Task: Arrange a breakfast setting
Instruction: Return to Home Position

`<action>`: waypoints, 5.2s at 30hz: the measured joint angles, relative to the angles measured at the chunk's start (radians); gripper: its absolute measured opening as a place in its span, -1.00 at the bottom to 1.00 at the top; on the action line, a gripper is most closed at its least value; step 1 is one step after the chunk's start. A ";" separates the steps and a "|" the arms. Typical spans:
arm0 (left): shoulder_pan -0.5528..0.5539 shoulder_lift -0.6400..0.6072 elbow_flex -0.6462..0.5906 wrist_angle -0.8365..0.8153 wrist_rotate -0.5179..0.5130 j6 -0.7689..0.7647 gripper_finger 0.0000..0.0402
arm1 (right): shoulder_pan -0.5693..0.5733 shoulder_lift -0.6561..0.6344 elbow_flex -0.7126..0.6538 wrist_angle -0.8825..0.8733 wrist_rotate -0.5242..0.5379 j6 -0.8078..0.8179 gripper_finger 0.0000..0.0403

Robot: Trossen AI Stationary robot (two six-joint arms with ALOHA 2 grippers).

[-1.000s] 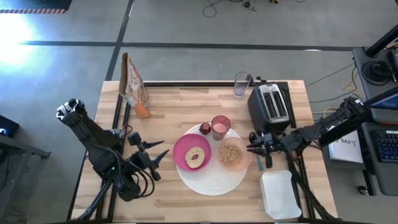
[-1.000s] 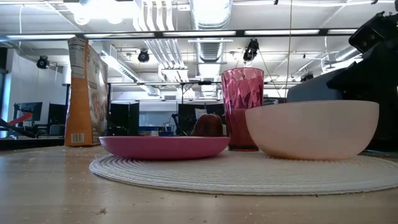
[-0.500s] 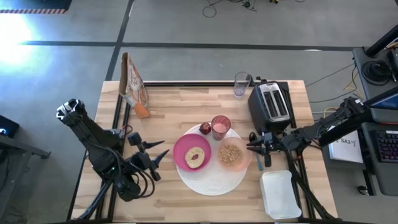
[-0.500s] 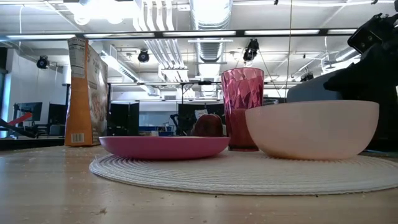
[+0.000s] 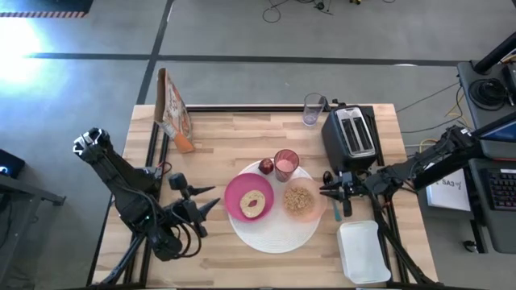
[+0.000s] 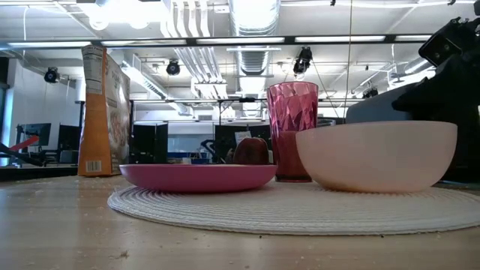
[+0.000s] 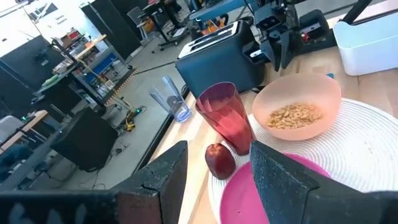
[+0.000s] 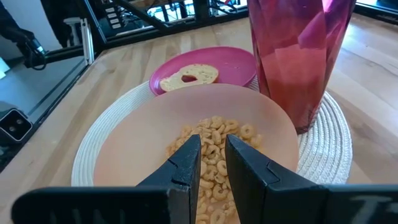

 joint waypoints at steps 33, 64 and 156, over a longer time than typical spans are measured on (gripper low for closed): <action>0.010 0.009 0.002 0.063 0.001 0.000 -0.21 | 0.001 0.000 0.000 0.003 -0.004 0.001 -0.69; 0.209 -0.720 -1.001 1.298 0.144 -0.003 -0.21 | 0.001 0.000 -0.001 0.001 -0.004 0.001 -0.69; 0.380 -1.317 -1.197 1.220 0.332 0.079 -0.21 | 0.001 0.000 -0.001 0.001 -0.004 0.001 -0.69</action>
